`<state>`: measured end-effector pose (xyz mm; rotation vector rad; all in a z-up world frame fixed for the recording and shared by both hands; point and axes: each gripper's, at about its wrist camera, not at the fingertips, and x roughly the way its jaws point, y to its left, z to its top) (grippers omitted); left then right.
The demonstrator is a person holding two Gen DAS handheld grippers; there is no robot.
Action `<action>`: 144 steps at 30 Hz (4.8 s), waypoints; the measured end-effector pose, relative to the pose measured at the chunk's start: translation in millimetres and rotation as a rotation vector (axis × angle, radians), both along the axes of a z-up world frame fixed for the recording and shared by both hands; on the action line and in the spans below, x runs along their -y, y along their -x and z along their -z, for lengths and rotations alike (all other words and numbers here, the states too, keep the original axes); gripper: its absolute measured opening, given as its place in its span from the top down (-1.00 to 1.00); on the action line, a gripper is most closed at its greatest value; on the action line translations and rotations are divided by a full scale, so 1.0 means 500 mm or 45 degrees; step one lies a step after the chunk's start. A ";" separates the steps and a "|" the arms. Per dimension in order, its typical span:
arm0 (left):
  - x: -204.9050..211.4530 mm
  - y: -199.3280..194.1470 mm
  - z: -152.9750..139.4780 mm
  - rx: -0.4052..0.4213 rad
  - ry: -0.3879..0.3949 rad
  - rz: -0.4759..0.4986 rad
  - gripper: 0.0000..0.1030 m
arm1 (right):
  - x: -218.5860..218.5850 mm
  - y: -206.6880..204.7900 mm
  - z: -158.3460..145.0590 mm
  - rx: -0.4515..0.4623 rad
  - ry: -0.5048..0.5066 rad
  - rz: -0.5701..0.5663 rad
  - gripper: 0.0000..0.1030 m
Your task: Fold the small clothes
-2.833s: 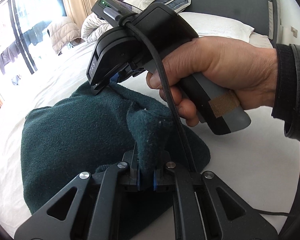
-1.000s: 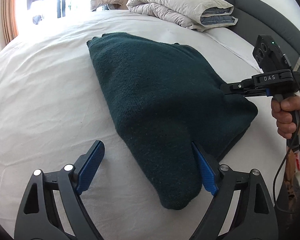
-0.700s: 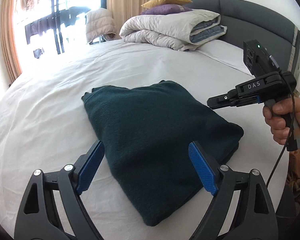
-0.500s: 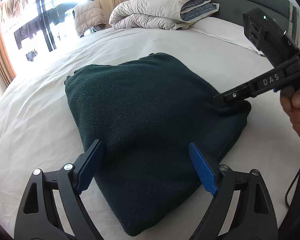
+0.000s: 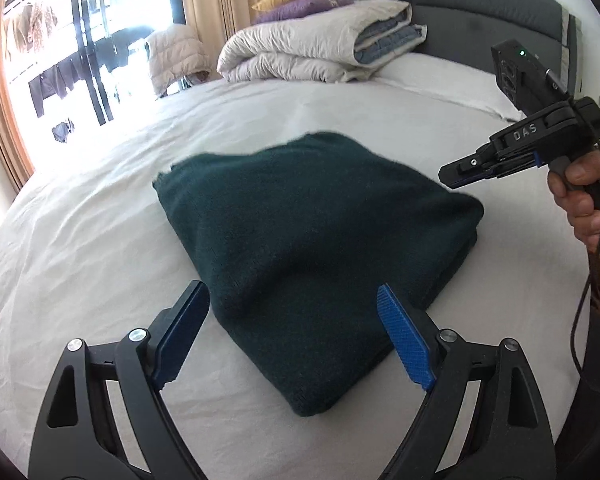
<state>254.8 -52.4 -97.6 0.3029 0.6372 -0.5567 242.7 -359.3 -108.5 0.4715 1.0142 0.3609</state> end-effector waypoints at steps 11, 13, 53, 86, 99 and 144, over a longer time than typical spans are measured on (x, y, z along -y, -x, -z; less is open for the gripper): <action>0.063 -0.232 0.037 -0.207 -0.065 -0.167 -0.68 | -0.134 -0.211 0.002 0.035 -0.201 -0.149 0.56; 0.029 -0.228 0.056 -0.233 0.029 -0.182 -0.72 | -0.126 -0.233 0.033 -0.004 -0.142 -0.104 0.98; -0.127 -0.261 0.089 -0.867 0.765 -0.298 -0.76 | 0.018 -0.184 0.099 -0.100 -0.378 -0.033 -0.18; -0.201 -0.129 -0.141 -0.492 0.405 -0.385 0.30 | -0.193 -0.079 -0.078 0.089 -0.175 -0.177 0.53; -0.457 -0.011 -0.110 -0.531 0.407 -0.521 0.30 | -0.416 -0.003 -0.072 0.042 -0.181 -0.302 0.53; -0.409 0.470 -0.428 0.611 0.058 -0.967 -1.00 | -0.399 0.467 -0.453 1.200 0.416 0.194 -1.00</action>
